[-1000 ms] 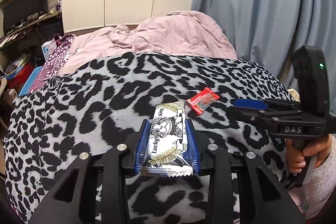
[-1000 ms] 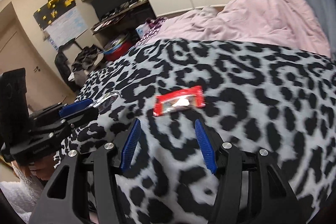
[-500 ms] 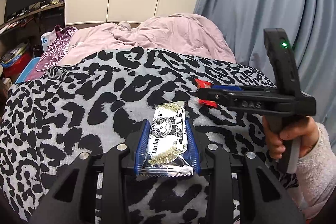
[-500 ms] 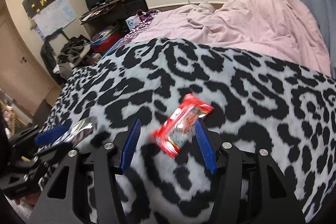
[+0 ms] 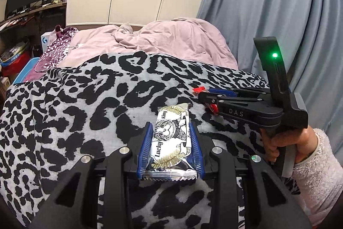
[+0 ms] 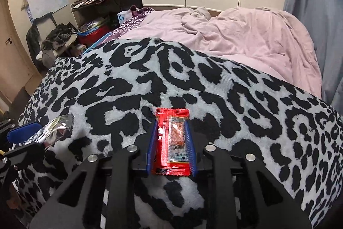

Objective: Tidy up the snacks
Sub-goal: 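Carry the red packet into the basket and open the right tool while the left tool holds Lucky Kitty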

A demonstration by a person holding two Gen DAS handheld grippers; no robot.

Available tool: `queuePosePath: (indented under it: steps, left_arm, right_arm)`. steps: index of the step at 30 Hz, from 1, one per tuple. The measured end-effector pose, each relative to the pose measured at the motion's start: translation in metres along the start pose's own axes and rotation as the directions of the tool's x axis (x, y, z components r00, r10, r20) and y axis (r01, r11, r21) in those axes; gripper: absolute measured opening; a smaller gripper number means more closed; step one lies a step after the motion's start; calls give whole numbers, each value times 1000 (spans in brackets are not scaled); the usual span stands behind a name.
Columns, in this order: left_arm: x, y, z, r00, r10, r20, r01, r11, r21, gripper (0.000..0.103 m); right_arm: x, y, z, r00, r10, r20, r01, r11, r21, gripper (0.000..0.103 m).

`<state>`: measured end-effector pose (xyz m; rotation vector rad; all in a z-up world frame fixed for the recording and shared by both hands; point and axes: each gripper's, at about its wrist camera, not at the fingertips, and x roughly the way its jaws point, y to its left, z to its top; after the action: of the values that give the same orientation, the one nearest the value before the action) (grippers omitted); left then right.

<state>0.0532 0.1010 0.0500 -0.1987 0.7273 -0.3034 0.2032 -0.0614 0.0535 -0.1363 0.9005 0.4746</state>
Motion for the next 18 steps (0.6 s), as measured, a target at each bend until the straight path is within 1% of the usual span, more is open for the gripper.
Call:
queuePosePath:
  steps: [7,10,18]
  left_arm:
    - [-4,-11,5,1000,-9,13,9,1000,20,35]
    - [-2,-19,7,1000,-16,11,15,999,33,35]
    - [7,-47,12,999,-40,-7,40,997,63,35]
  right_arm:
    - [-38,-14,-8,996,-7,87,3,999,38,25]
    - [-53,-24,-14,994,-14,110,7,998,64,25]
    - [-102,-68,-49,982,-61,177,28,984,179,25]
